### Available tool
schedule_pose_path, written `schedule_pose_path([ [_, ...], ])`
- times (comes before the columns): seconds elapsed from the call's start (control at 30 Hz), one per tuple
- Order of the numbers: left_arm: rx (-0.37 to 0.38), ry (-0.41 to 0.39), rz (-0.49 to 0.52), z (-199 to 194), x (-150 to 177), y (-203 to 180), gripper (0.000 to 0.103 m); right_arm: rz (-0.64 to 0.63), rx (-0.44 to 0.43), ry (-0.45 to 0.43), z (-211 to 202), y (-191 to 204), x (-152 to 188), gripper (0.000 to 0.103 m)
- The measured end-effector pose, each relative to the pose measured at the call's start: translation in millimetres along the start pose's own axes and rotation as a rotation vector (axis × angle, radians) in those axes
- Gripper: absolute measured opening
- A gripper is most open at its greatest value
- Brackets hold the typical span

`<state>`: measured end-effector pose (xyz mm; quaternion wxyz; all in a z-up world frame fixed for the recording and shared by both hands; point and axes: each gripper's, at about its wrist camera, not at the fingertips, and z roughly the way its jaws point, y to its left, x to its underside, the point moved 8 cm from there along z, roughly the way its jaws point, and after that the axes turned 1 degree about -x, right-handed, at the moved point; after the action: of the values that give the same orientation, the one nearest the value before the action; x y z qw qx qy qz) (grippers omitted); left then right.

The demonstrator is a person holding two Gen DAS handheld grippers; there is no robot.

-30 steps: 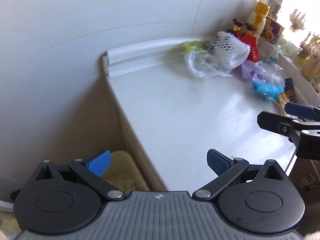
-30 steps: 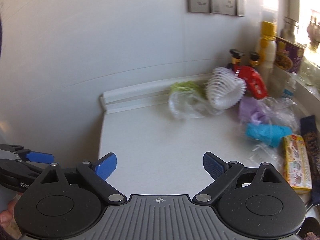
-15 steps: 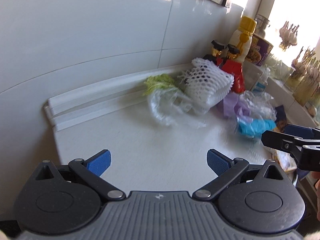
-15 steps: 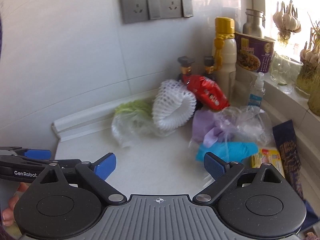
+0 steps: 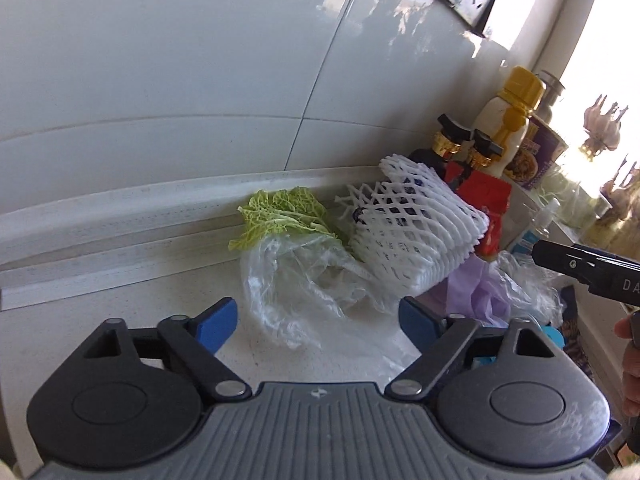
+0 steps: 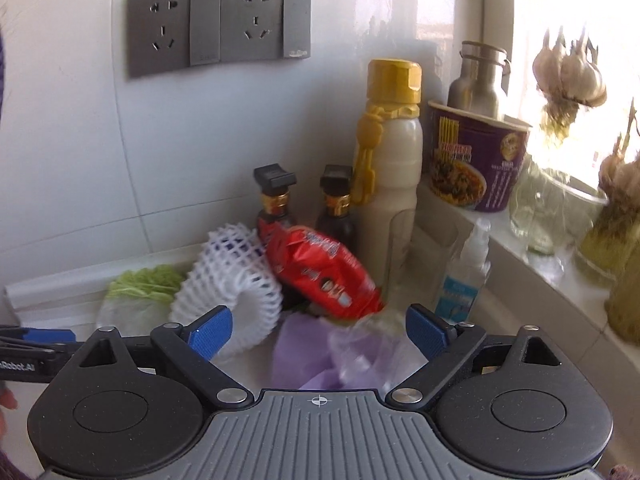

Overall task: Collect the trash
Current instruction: 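Grasp the clear plastic bag with the left tool while the right tool grasps the red snack bag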

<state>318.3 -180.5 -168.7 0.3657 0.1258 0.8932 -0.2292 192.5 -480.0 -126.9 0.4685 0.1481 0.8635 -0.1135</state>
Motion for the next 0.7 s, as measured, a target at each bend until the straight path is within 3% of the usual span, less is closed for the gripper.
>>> schedule_pose_path([
  [0.07,0.001,0.01,-0.015,9,1,2,0.064,-0.065,0.013,-0.022,9,-3,-2,0.091],
  [0.17,0.001,0.008,-0.024,16,2,3,0.055,-0.168,0.011,-0.028,21,0,-3,0.08],
  [0.37,-0.02,0.009,-0.031,24,6,7,0.038,-0.352,0.068,-0.017,46,5,-2,0.075],
  [0.6,-0.056,0.007,-0.025,29,7,11,0.031,-0.462,0.094,0.019,72,5,0,0.062],
  [0.7,-0.072,0.013,-0.022,33,7,12,0.022,-0.469,0.096,0.03,81,5,-1,0.052],
])
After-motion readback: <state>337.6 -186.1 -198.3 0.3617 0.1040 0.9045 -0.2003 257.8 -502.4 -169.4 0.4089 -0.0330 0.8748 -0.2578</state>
